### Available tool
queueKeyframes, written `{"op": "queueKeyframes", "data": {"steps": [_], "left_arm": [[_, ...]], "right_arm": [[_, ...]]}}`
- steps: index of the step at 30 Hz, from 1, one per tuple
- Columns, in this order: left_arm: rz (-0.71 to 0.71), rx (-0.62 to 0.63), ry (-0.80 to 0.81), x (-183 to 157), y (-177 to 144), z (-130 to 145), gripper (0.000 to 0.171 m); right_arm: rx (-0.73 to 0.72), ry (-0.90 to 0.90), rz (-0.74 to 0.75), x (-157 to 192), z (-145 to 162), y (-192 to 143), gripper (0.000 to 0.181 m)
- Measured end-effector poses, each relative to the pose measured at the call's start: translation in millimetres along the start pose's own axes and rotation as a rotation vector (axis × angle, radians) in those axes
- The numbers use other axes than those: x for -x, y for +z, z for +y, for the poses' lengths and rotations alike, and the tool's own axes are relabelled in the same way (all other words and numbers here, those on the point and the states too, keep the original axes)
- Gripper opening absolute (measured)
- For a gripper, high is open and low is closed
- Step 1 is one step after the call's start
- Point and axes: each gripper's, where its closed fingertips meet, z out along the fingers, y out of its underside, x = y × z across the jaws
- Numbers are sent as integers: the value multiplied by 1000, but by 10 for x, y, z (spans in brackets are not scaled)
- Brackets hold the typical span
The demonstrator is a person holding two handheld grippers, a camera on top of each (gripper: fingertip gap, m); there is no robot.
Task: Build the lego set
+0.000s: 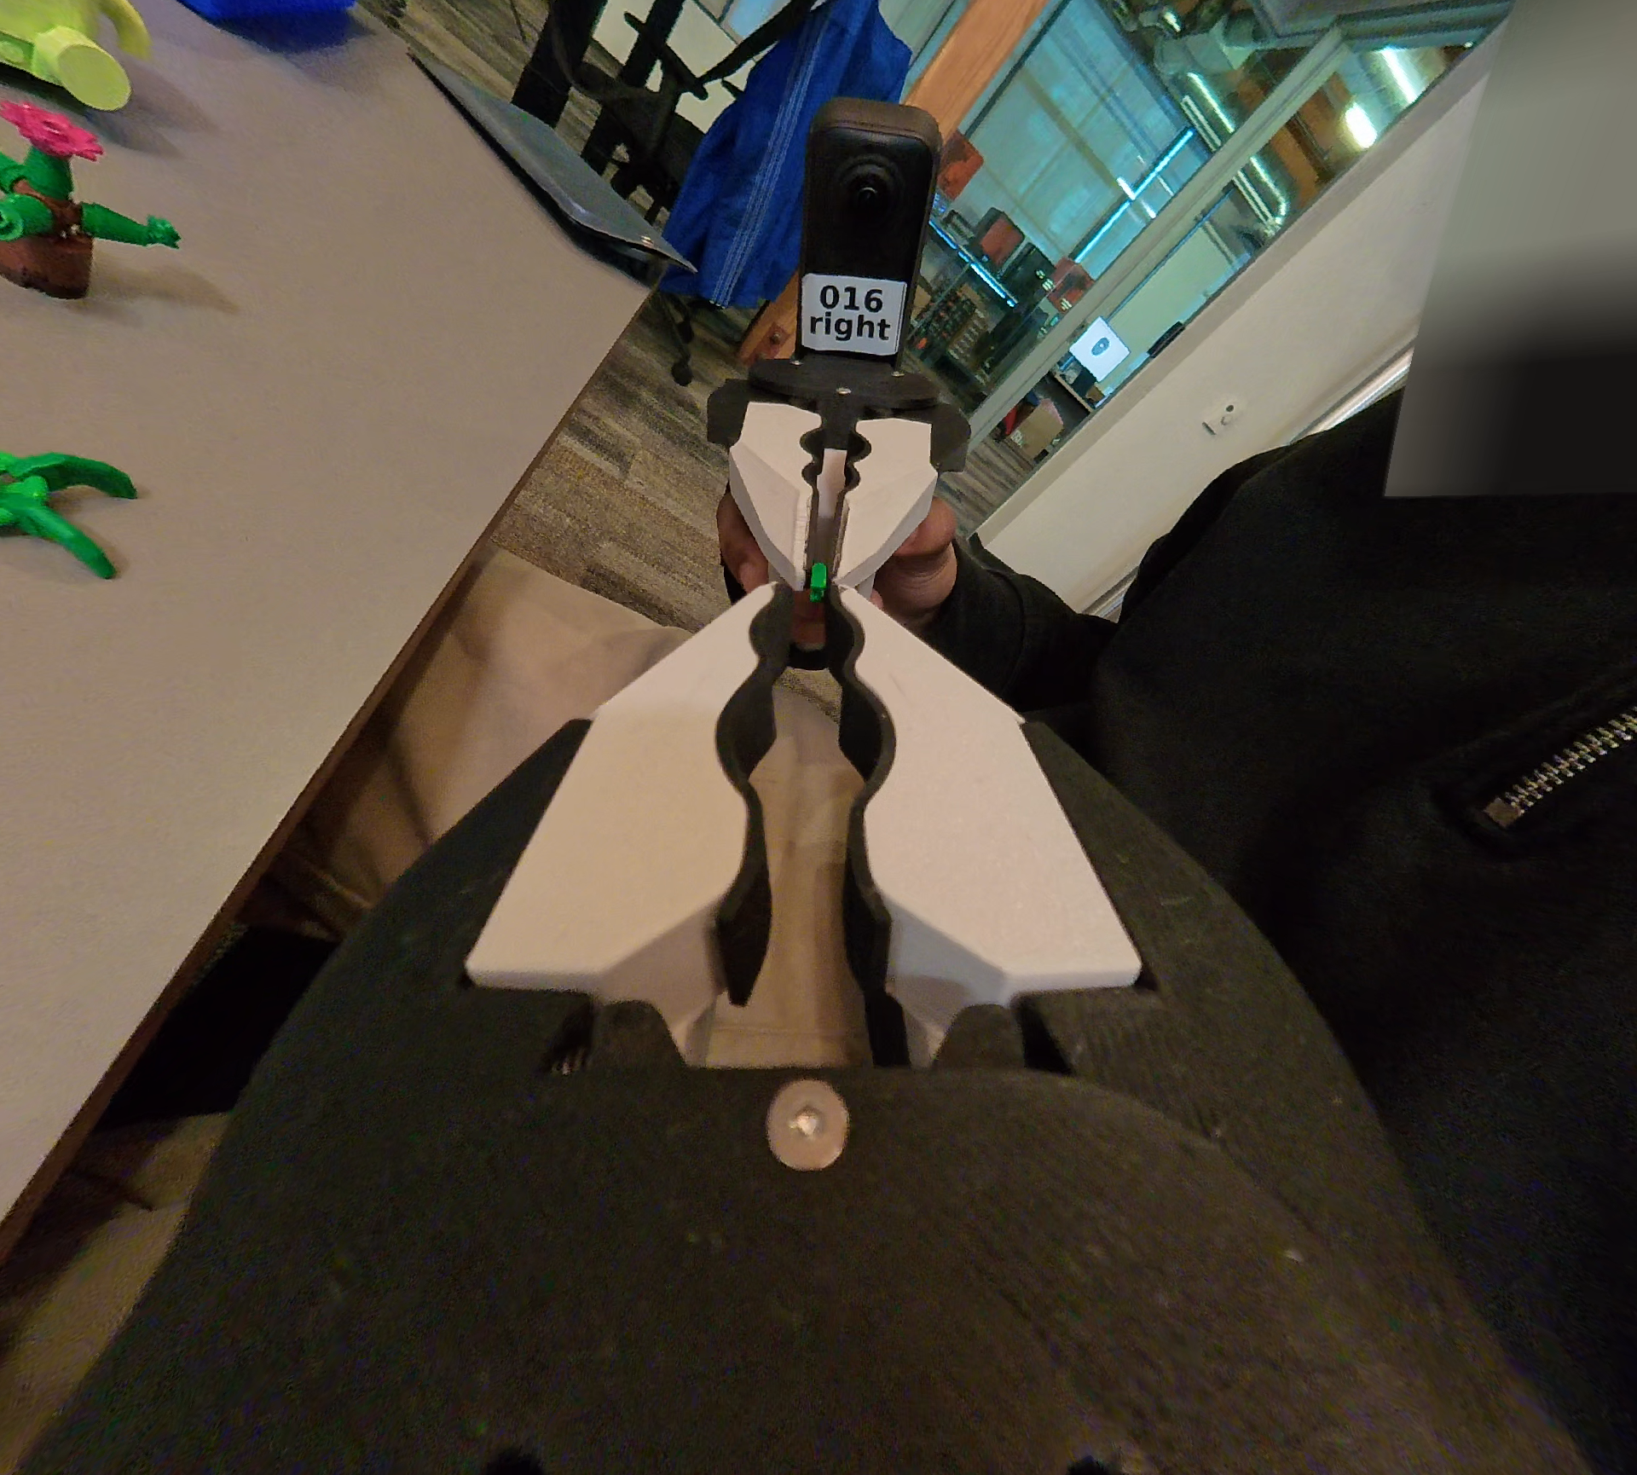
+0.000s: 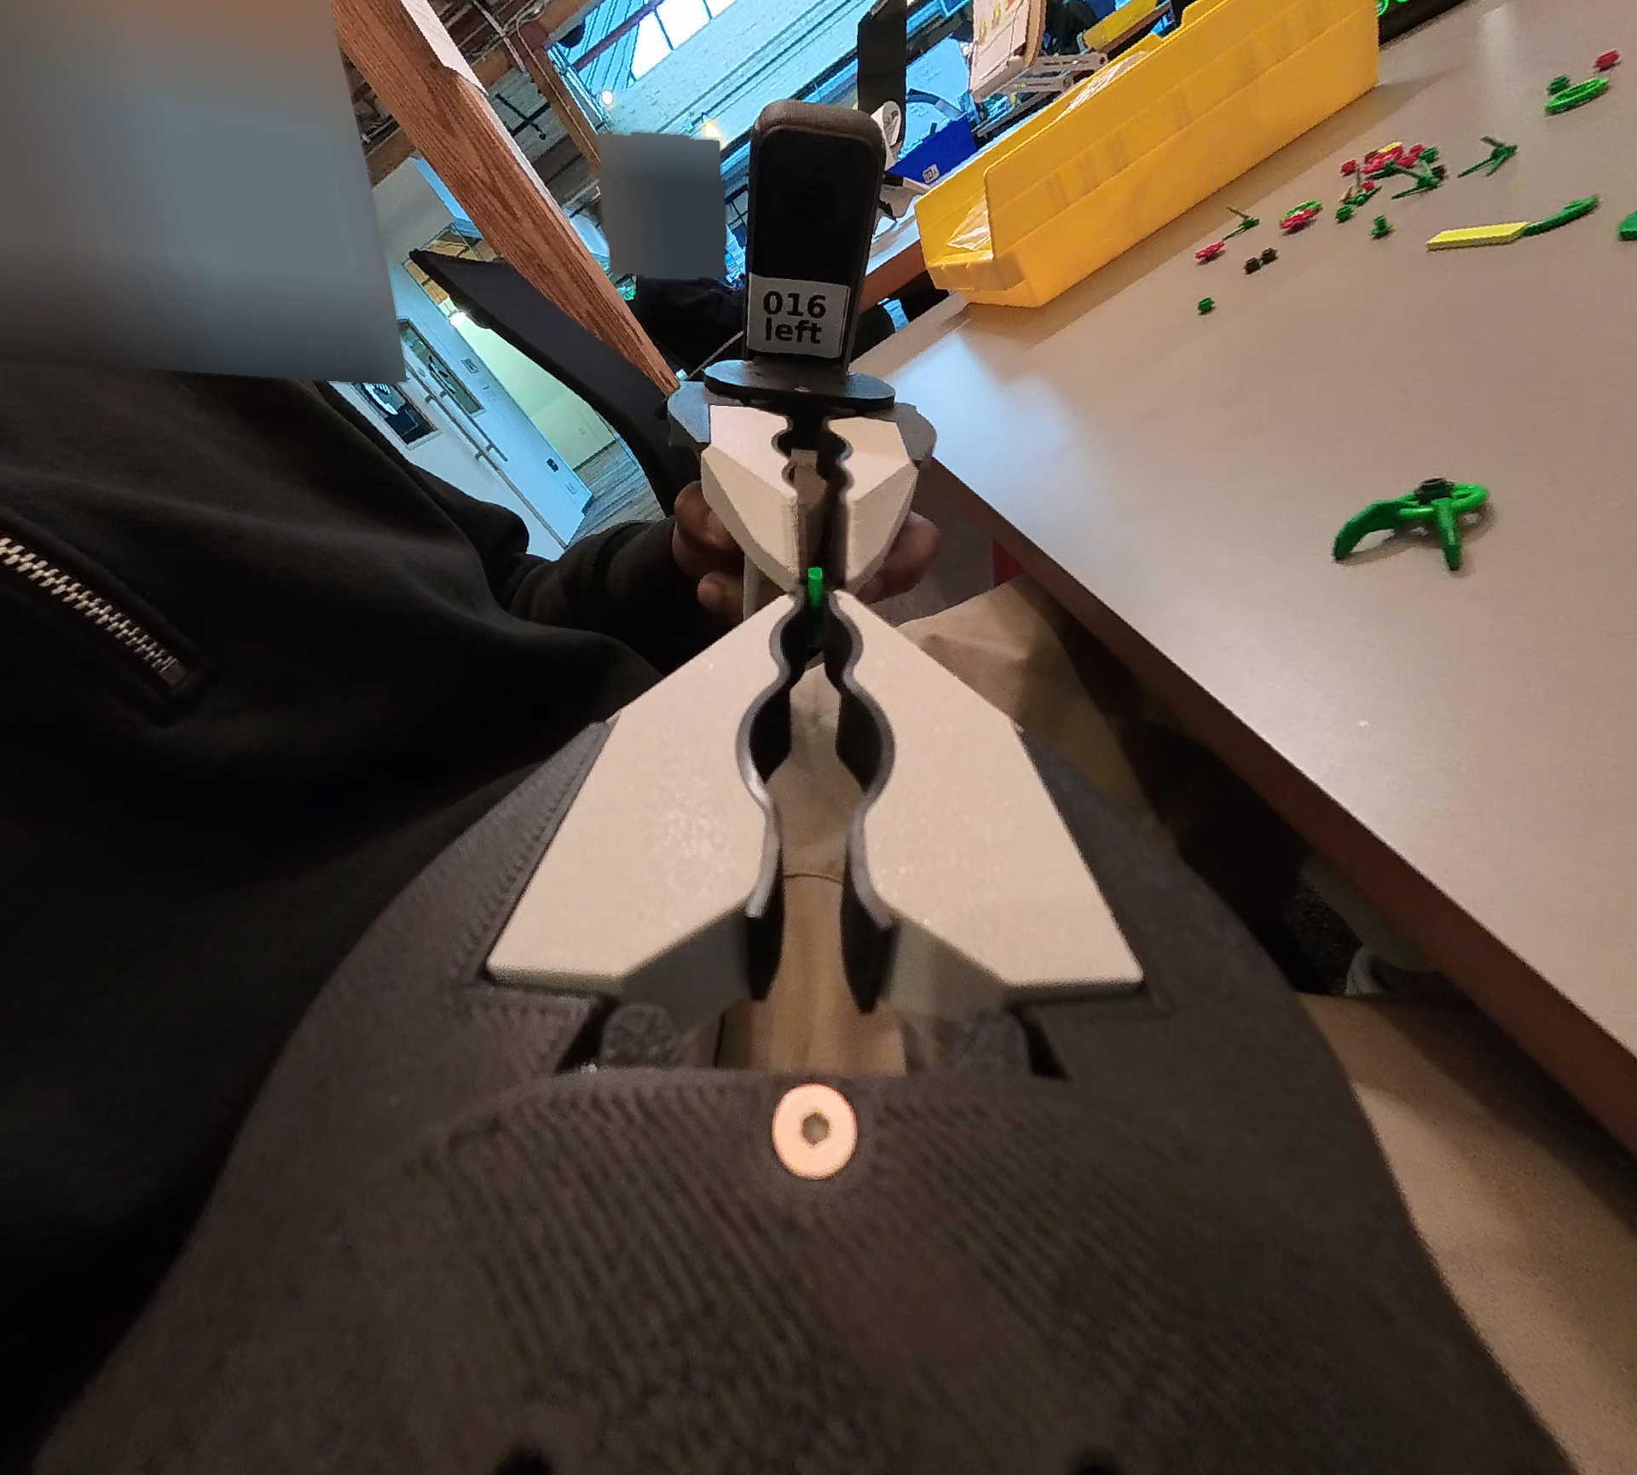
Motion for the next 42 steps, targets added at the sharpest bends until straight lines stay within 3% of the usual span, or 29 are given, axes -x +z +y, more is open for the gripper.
{"op": "queueKeyframes", "data": {"steps": [22,32,34,37,42], "left_arm": [[39,-49,-18,-69,26,-61,0],[-7,-45,5,-27,45,-52,2],[-40,-44,26,9,42,-56,18],[-156,-56,81,152,-5,-108,29],[-536,-53,173,659,-245,-276,21]], "right_arm": [[-69,64,-57,43,-67,25,1],[-51,89,-31,9,-56,15,1],[-69,91,-17,-11,-90,-8,1],[-108,88,15,-68,-161,-85,0],[-120,43,114,-198,-206,-158,1]]}}
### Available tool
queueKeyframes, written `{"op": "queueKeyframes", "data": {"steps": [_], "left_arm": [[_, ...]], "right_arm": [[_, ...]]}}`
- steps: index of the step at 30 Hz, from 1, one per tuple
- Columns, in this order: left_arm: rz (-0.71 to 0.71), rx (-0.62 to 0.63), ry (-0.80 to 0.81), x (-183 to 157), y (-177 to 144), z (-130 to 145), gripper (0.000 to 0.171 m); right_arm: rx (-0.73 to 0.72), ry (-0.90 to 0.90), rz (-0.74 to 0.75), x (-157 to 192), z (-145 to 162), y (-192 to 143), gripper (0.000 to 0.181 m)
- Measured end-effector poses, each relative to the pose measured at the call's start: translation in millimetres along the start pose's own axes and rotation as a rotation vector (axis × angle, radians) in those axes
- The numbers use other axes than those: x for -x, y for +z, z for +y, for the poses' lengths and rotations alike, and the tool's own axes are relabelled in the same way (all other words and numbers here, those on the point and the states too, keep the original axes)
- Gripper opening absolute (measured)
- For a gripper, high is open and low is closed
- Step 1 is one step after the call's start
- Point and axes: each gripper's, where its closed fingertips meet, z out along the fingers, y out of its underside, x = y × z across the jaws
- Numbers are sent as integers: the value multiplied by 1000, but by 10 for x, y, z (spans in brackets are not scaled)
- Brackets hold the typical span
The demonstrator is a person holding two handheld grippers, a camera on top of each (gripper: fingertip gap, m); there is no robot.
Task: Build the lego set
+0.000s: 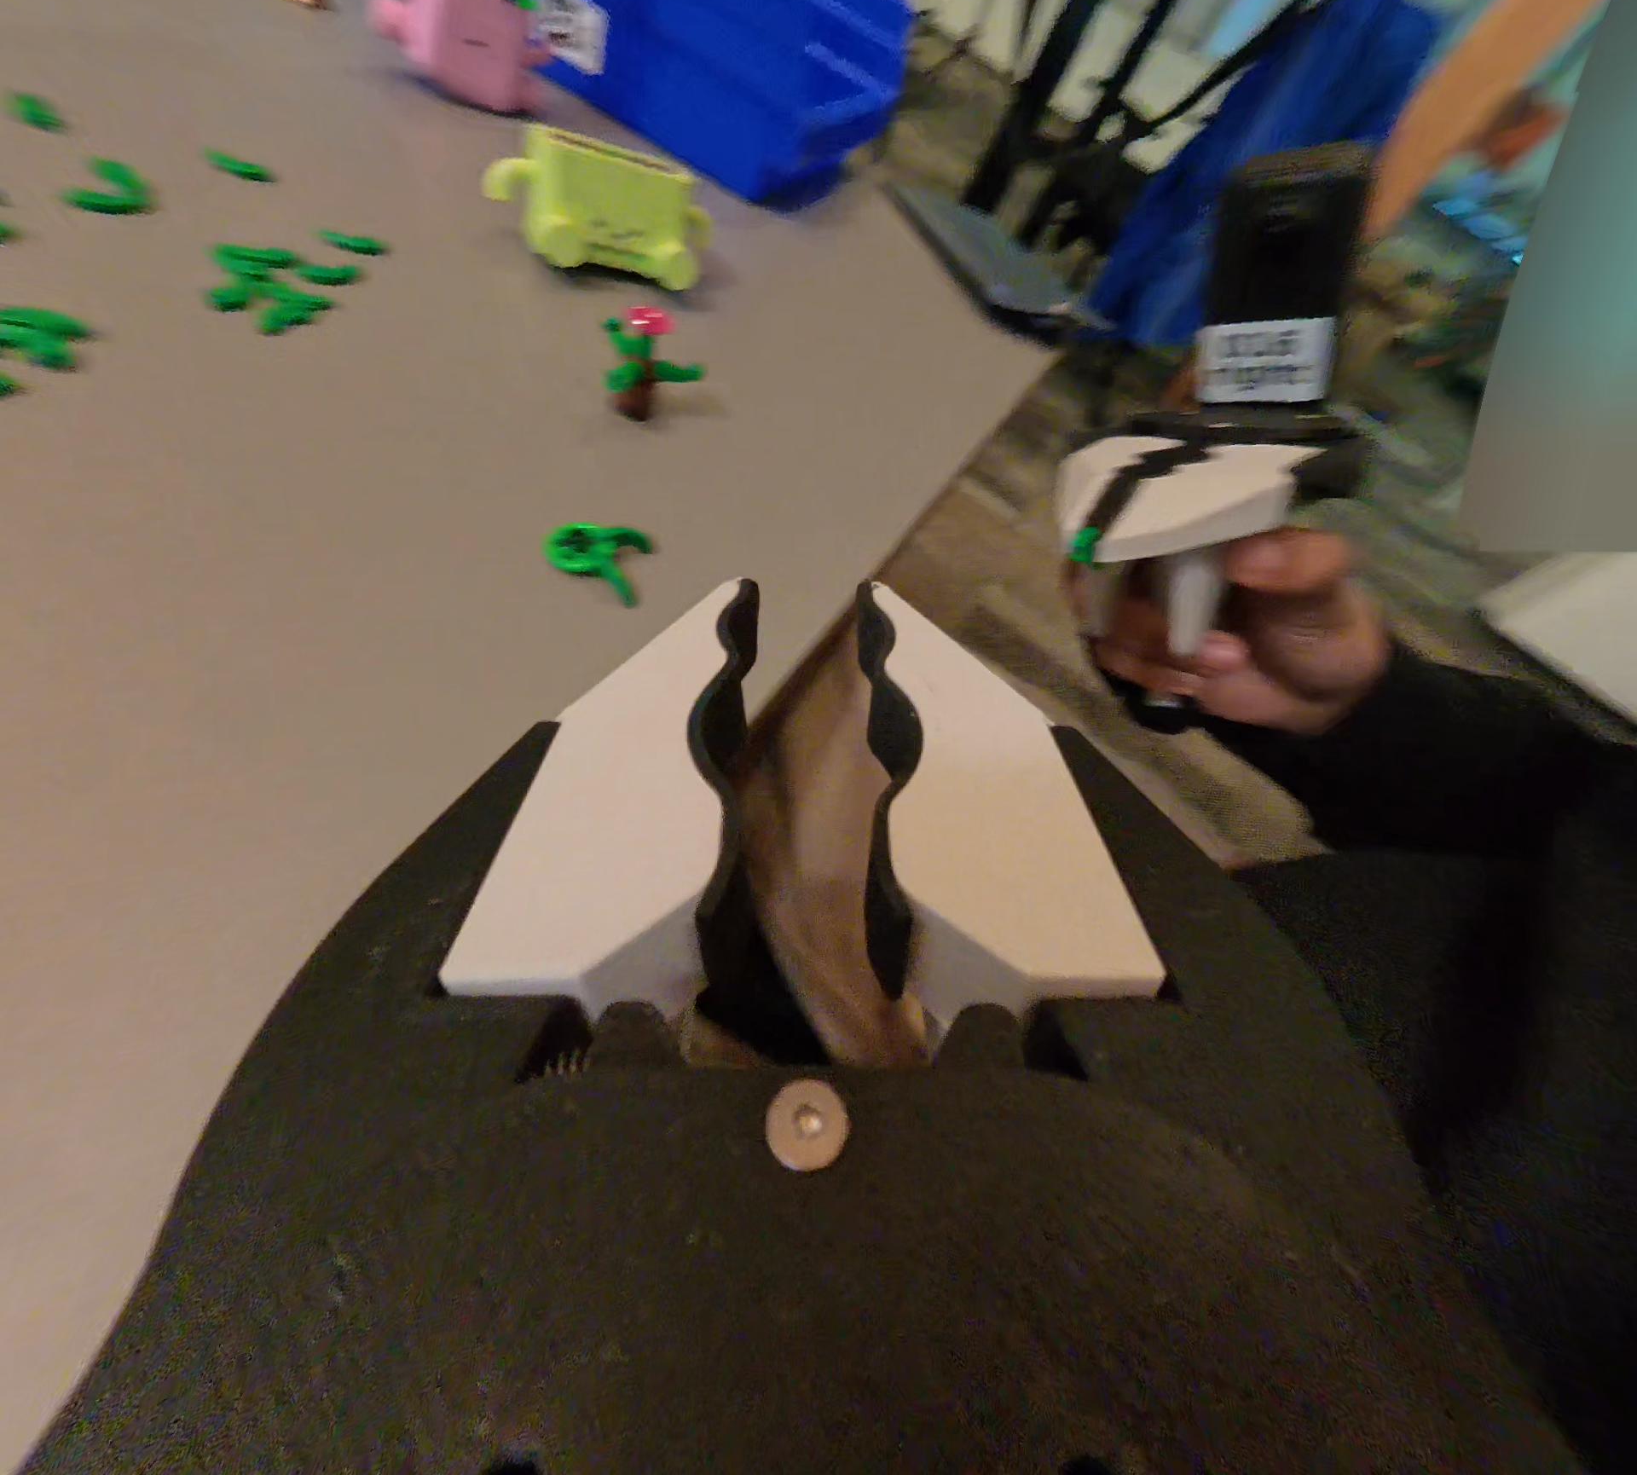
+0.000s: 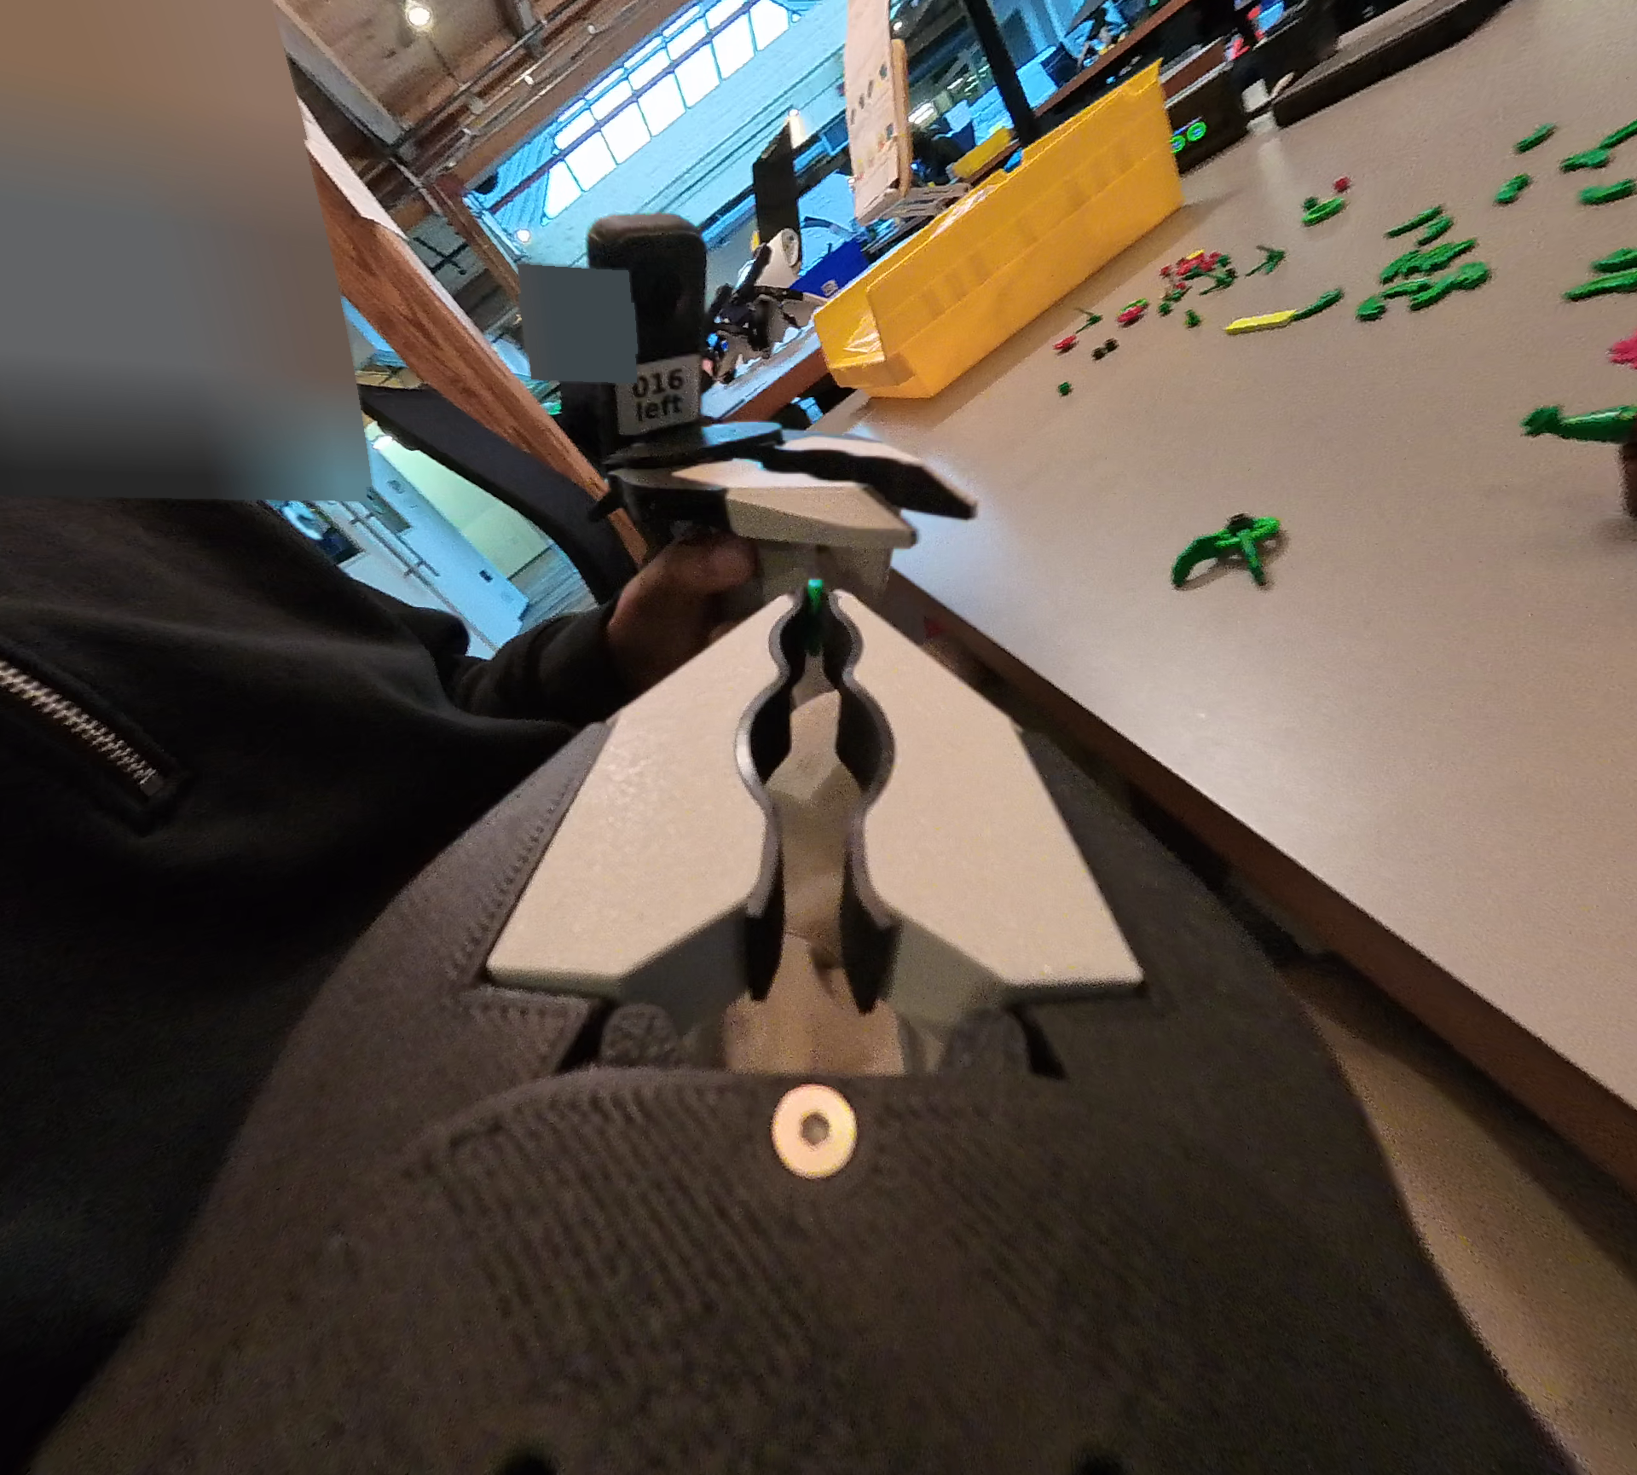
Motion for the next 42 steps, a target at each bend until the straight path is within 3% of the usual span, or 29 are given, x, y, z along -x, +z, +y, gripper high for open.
{"op": "queueKeyframes", "data": {"steps": [5,13,18,22,31,38,42], "left_arm": [[-239,134,142,393,141,50,21],[-355,274,248,627,518,93,28],[-466,346,326,826,391,129,23],[-581,330,323,1050,156,58,22],[-401,279,178,779,225,72,25],[-418,335,306,802,355,109,35],[-364,389,281,845,419,172,40]], "right_arm": [[-2,-3,28,-82,7,7,1],[7,14,37,-237,-5,-25,1],[-14,35,8,-270,-78,-37,1],[-25,53,-13,-265,-106,-31,1],[-20,53,-23,-242,-106,-9,0],[-18,49,-25,-221,-101,-9,0],[-21,52,-29,-213,-104,-12,1]]}}
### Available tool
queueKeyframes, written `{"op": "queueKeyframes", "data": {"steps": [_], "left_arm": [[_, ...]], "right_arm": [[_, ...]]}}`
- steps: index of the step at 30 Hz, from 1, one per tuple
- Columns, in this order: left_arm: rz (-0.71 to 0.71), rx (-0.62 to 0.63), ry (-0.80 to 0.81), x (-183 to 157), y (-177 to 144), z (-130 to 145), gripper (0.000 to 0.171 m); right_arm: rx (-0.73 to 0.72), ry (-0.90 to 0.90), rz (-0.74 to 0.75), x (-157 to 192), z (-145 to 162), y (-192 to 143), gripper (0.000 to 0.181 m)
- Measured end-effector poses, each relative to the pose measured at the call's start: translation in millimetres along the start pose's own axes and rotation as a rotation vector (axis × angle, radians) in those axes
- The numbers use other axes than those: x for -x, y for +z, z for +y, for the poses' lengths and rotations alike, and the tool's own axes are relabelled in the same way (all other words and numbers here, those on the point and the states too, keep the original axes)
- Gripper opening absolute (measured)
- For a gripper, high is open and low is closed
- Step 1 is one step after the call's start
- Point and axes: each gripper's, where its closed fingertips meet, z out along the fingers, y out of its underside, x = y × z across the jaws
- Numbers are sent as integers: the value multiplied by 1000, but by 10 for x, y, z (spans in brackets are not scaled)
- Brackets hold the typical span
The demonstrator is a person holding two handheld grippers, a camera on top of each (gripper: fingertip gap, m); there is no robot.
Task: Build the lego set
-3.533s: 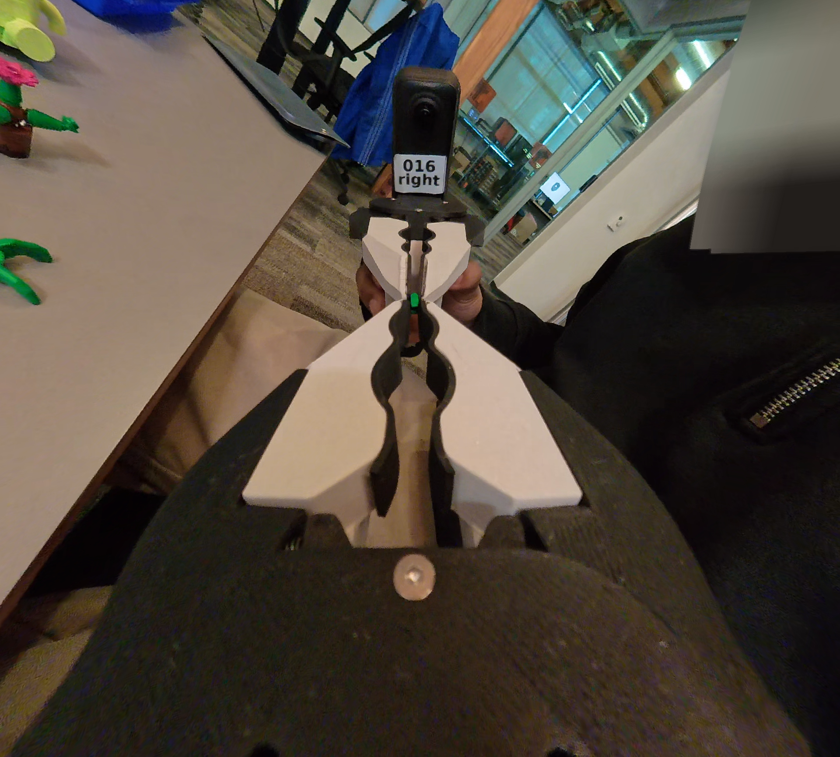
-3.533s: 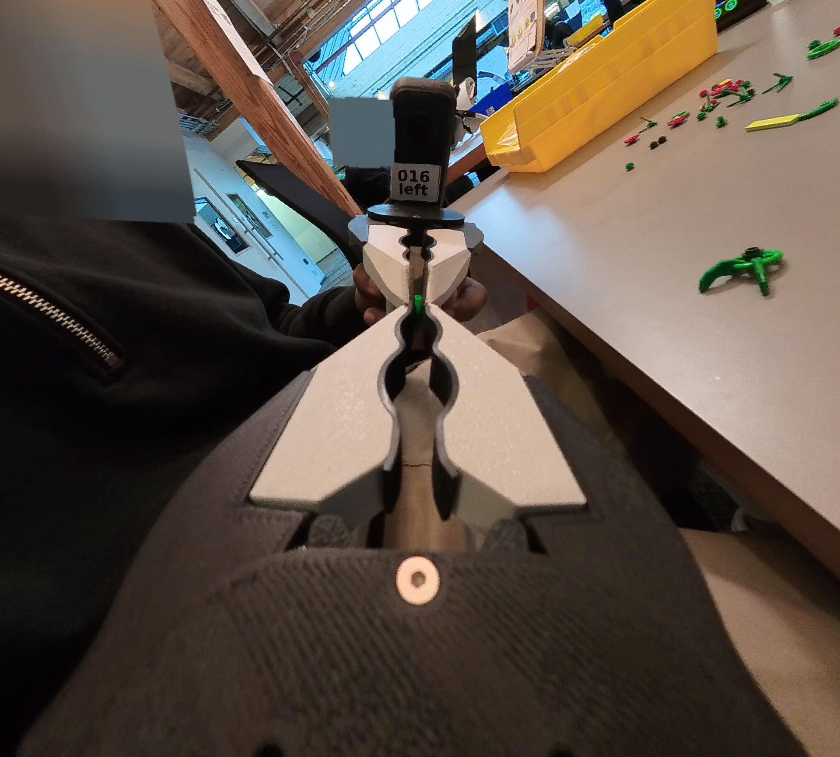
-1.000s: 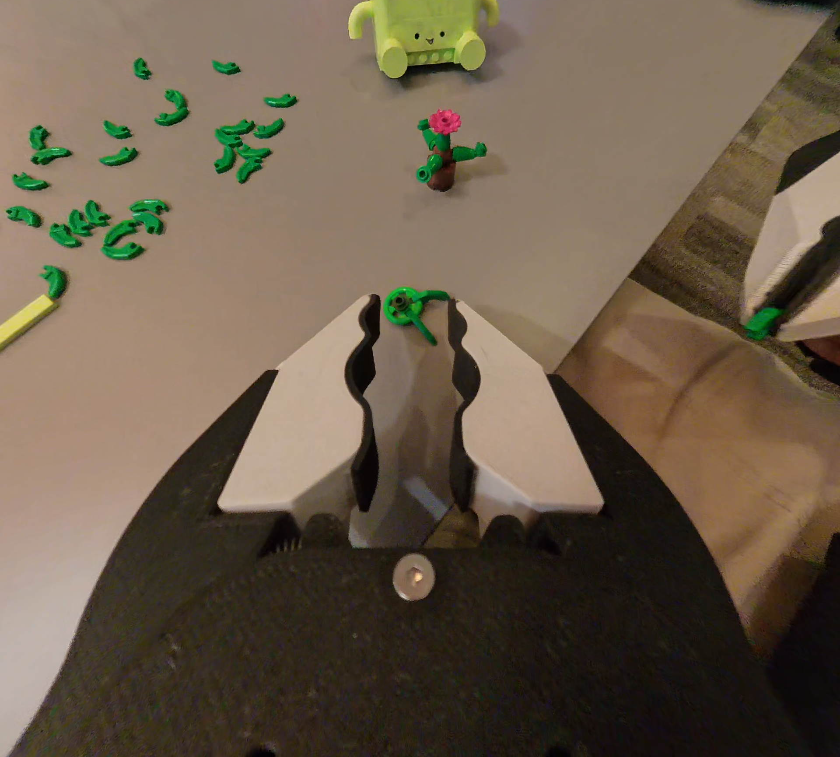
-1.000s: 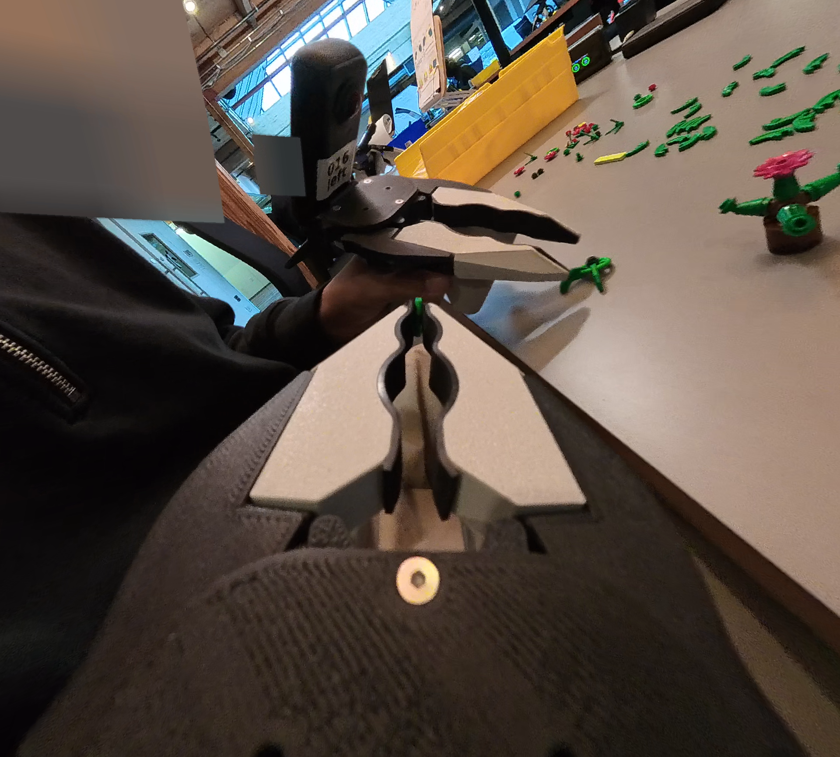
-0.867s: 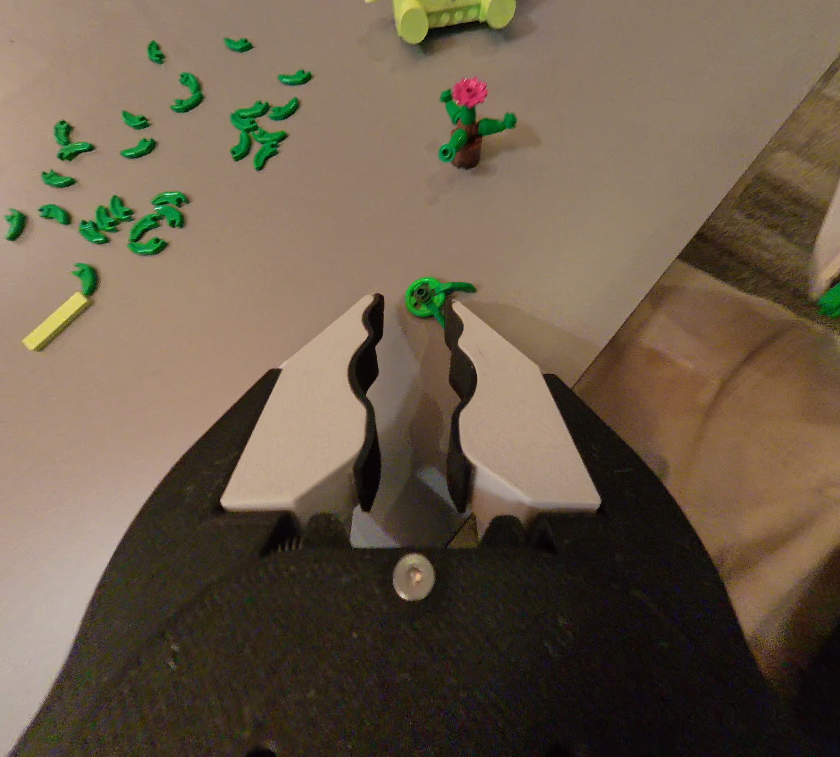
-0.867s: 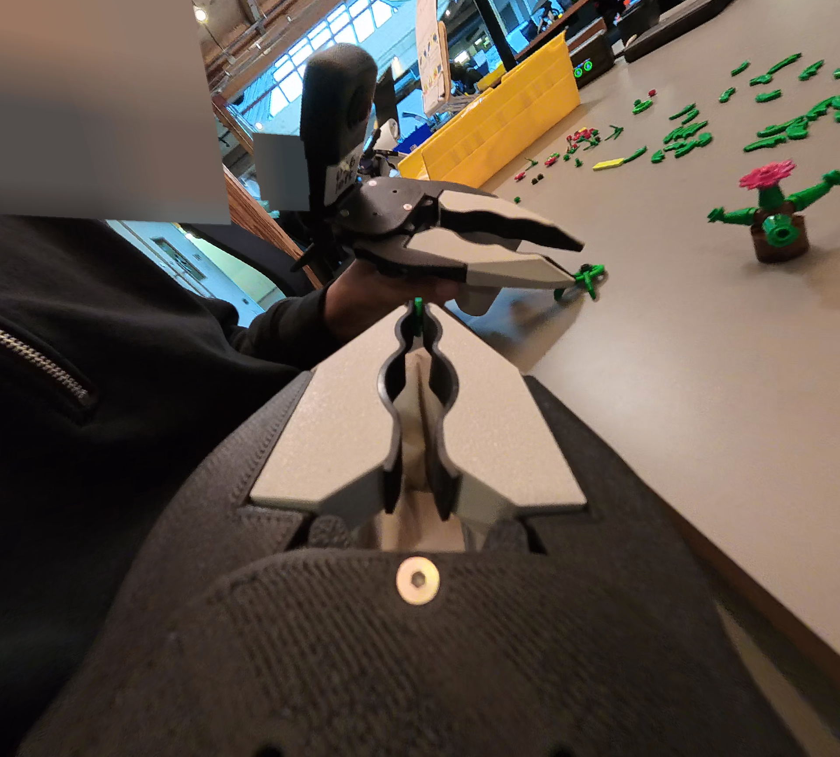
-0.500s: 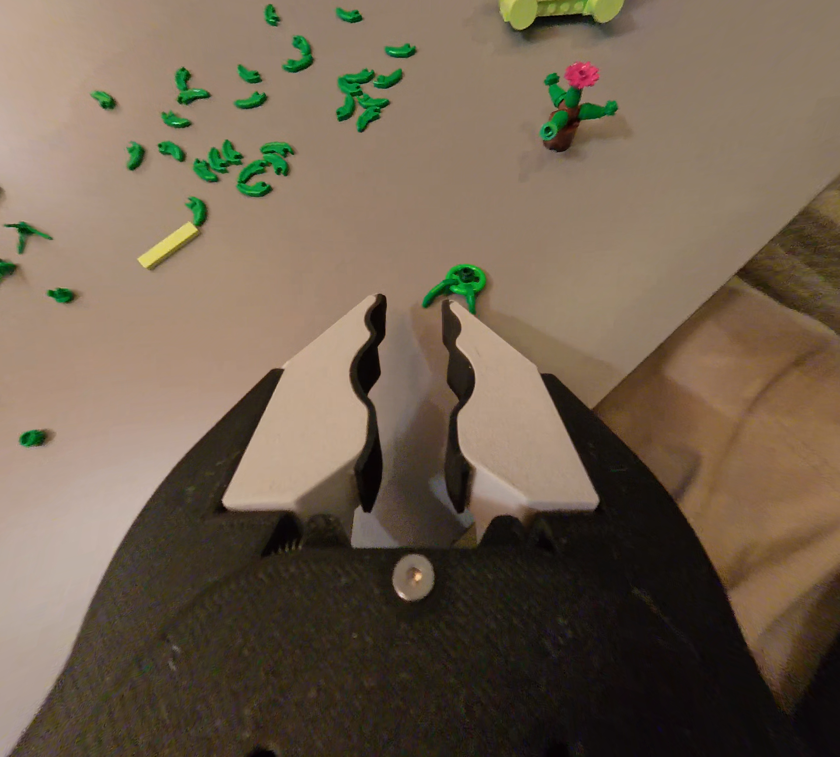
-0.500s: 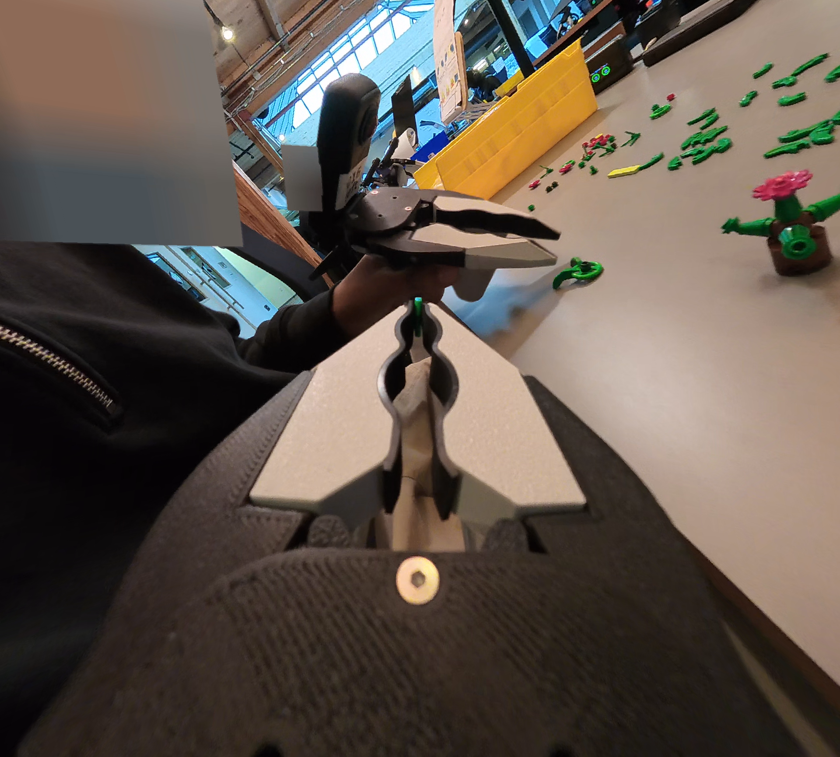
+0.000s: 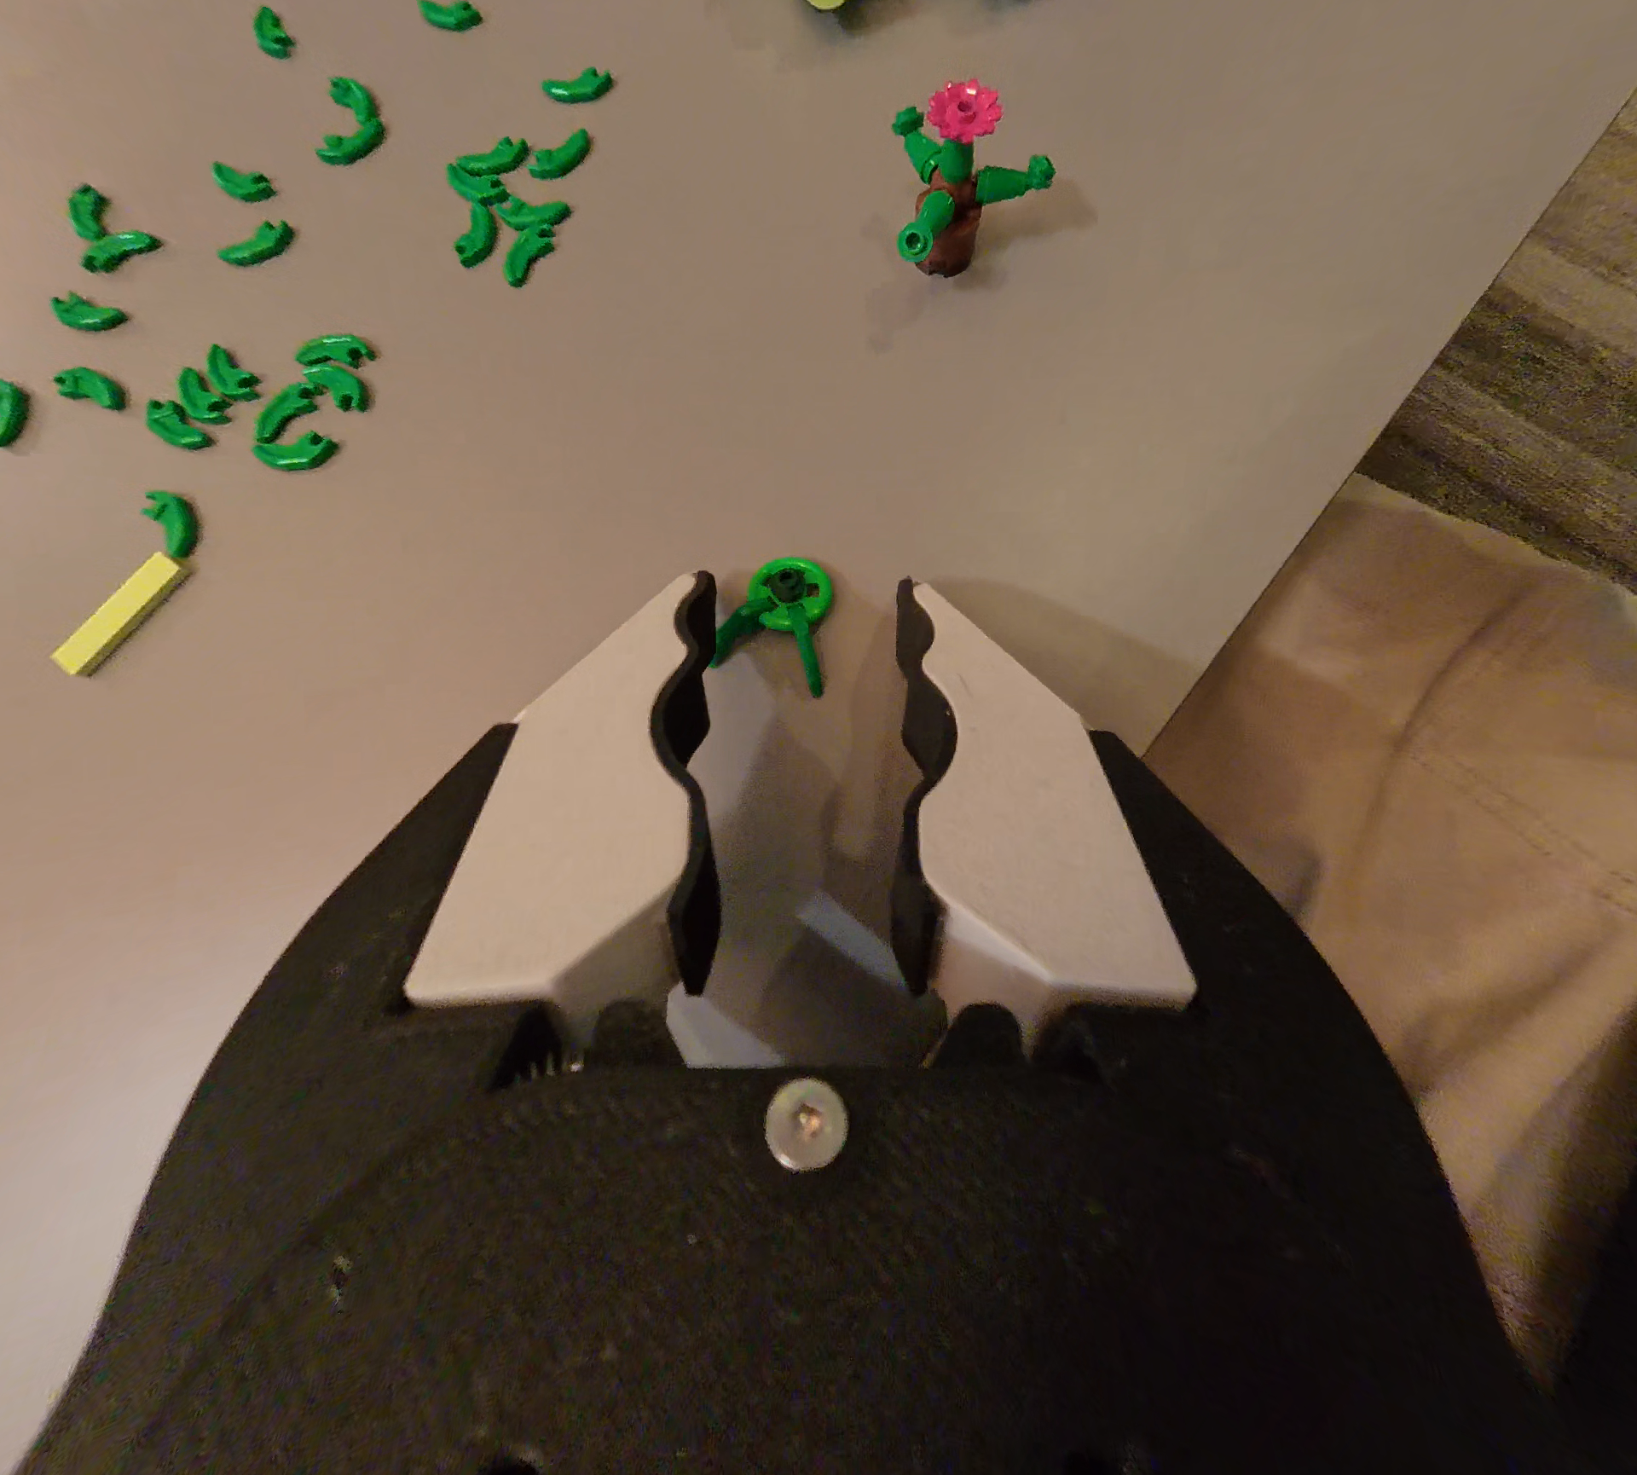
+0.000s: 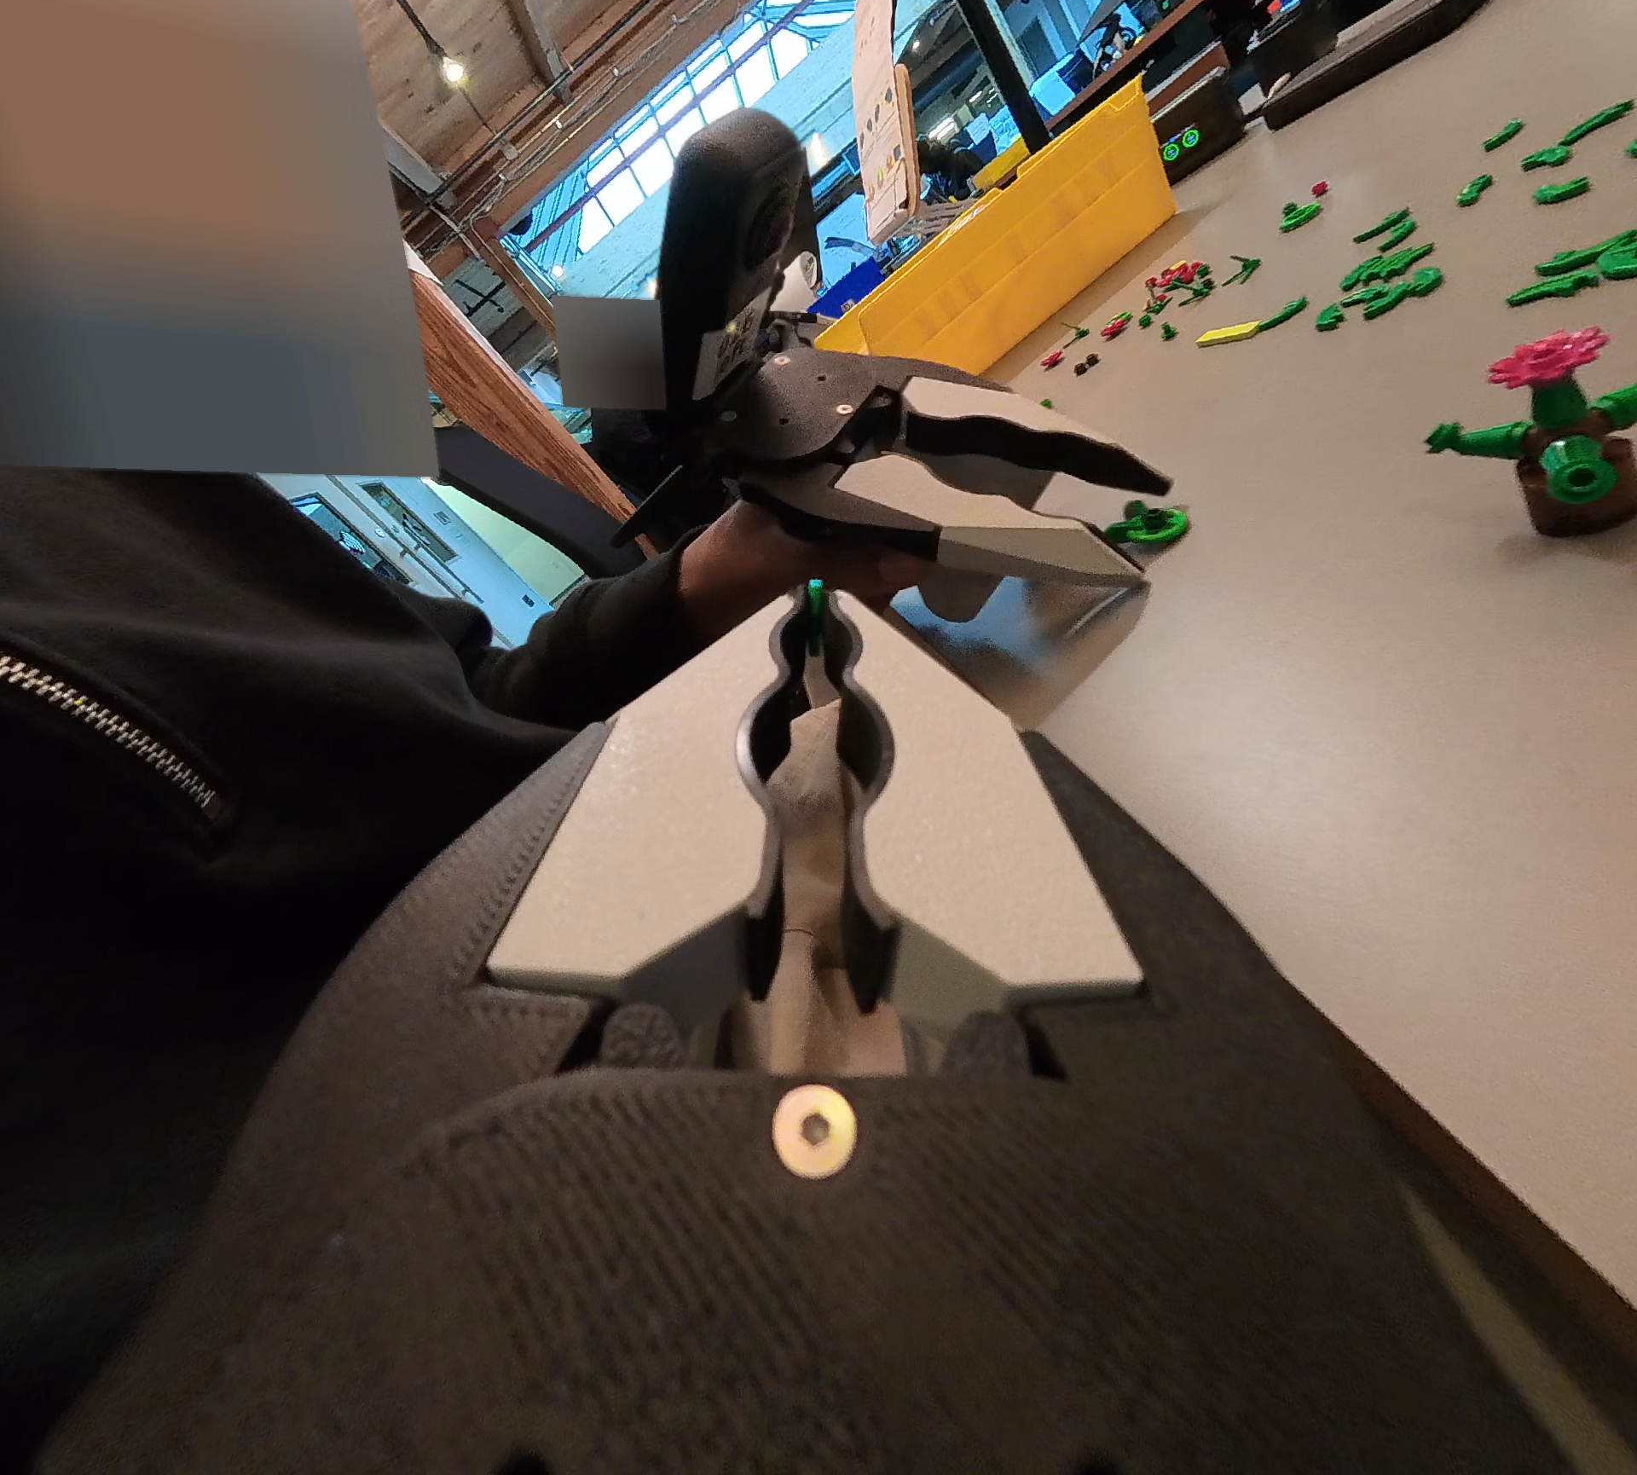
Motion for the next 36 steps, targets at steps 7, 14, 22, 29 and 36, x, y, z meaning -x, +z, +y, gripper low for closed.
{"op": "queueKeyframes", "data": {"steps": [7,14,22,29,36], "left_arm": [[131,43,13,-12,2,25,36],[211,49,76,-9,-22,44,19],[214,19,179,-45,-21,36,19],[184,22,174,-44,-48,46,31],[172,-119,81,34,-301,-109,36]], "right_arm": [[-1,5,2,-14,-1,-10,1],[5,16,0,-28,18,2,1],[19,24,6,-57,54,25,0],[25,32,8,-74,70,36,0],[22,34,7,-75,68,34,0]]}}
